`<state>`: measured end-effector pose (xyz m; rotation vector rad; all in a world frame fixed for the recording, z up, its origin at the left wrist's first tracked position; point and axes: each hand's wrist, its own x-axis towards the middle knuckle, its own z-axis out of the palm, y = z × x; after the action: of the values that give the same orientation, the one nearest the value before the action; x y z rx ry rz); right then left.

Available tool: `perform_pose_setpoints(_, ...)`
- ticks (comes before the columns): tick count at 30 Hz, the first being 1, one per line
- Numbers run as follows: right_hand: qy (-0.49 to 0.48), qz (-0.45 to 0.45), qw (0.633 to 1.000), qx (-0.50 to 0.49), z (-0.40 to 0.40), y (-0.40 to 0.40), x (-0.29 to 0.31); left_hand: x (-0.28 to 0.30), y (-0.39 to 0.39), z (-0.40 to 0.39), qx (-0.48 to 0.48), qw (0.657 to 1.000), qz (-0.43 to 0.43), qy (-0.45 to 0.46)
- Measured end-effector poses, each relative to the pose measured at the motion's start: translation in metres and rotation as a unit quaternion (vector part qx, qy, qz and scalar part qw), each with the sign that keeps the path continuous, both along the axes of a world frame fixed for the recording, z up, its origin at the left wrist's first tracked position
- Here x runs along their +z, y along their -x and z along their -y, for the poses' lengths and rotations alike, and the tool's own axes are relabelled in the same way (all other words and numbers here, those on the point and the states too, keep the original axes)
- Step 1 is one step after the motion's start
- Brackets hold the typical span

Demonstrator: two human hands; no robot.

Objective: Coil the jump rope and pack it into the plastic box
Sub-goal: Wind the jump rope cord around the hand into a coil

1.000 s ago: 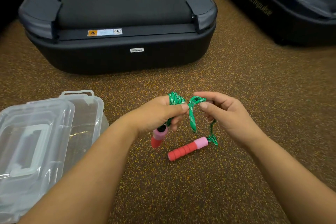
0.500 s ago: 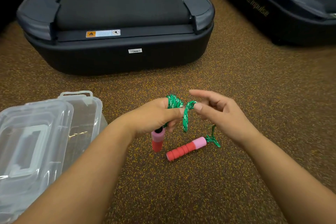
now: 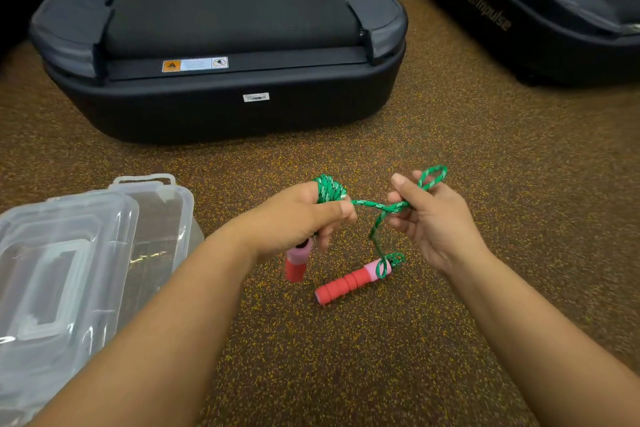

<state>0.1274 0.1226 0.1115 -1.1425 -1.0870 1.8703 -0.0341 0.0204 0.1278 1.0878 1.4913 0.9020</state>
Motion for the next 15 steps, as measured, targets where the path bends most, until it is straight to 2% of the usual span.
perform_pose_setpoints(3, 0.045, 0.038, 0.998, -0.008, 0.004, 0.002, -0.008, 0.0, -0.001, -0.001, 0.016, 1.0, 0.018, -0.011)
perform_pose_setpoints(5, 0.096, 0.009, 0.994, 0.046, 0.003, 0.001, -0.012, -0.001, 0.0, -0.002, 0.023, 0.999, 0.03, -0.015)
perform_pose_setpoints(7, 0.099, -0.029, 0.986, 0.128, 0.003, -0.003, -0.013, -0.003, 0.001, -0.003, 0.024, 0.999, 0.042, -0.021)
perform_pose_setpoints(10, 0.005, -0.034, 0.982, 0.187, 0.008, -0.003, -0.017, -0.003, 0.003, -0.003, 0.027, 0.998, 0.058, -0.021)
perform_pose_setpoints(12, -0.102, 0.047, 0.979, 0.168, 0.01, 0.001, -0.022, -0.005, 0.005, -0.003, 0.026, 0.998, 0.06, -0.017)
perform_pose_setpoints(15, -0.273, 0.181, 0.933, 0.149, 0.012, 0.005, -0.033, -0.005, 0.005, -0.003, 0.016, 0.998, 0.056, -0.017)
